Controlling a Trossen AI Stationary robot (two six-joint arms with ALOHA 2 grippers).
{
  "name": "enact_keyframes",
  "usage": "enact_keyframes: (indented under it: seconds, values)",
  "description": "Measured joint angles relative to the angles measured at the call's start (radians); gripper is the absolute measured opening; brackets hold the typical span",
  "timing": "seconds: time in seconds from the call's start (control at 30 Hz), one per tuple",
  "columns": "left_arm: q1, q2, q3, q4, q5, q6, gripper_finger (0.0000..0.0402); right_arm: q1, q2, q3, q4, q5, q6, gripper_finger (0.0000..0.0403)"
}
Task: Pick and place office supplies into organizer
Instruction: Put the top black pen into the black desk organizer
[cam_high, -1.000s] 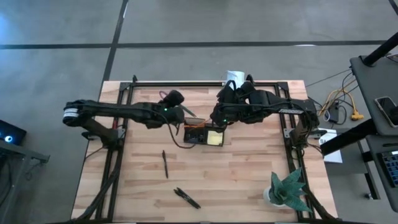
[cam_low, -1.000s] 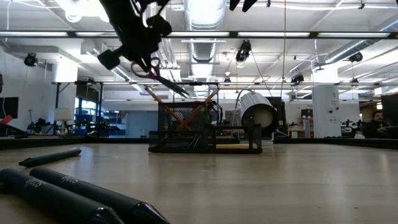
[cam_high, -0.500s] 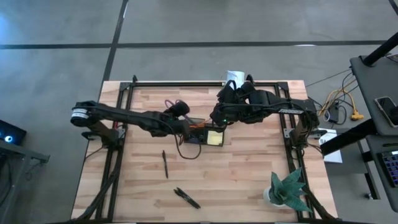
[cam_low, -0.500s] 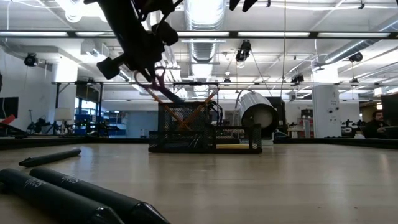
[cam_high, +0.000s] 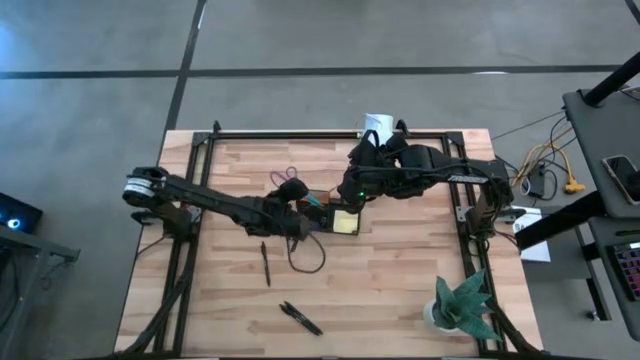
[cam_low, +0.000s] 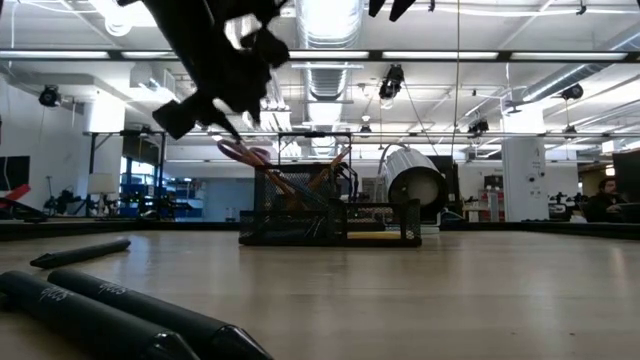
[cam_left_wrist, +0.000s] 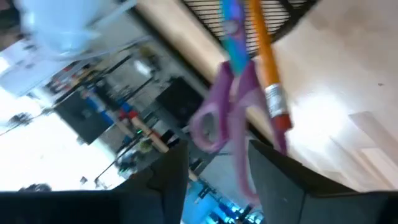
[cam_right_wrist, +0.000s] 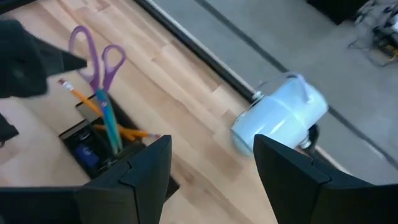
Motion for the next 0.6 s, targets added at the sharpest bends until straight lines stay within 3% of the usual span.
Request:
enact_keyframes:
  seconds: [0.13,0.23,0.3,0.37,0.43,0.47,0.6]
  values:
    - [-0.062,-0.055,0.002,-0.011,-0.122,-0.127,0.0166,0.017,0.002,0.000,0.000,-0.084,0.019,0.0219]
    - [-0.106,-0.139,0.004,-0.123,-0.107,-0.401,0.0170,0.060,0.019,-0.001,0.005,-0.203,-0.012,0.0219]
    - [-0.121,-0.203,0.011,-0.257,0.066,-0.683,0.0170,0.095,0.045,-0.009,0.008,-0.265,-0.015,0.0219]
    - [-0.123,-0.259,0.012,-0.374,0.397,-1.008,0.0170,0.120,0.078,-0.012,0.007,-0.299,0.037,0.0219]
    - [-0.119,-0.305,-0.005,-0.361,0.653,-1.262,0.0170,0.126,0.104,-0.013,0.008,-0.307,0.129,0.0219]
    - [-0.125,-0.326,-0.019,-0.343,0.716,-1.353,0.0170,0.125,0.119,-0.013,0.012,-0.307,0.180,0.0219]
    - [-0.198,-0.378,-0.073,-0.286,0.733,-1.734,0.0171,0.123,0.170,-0.013,0.039,-0.368,0.312,0.0219]
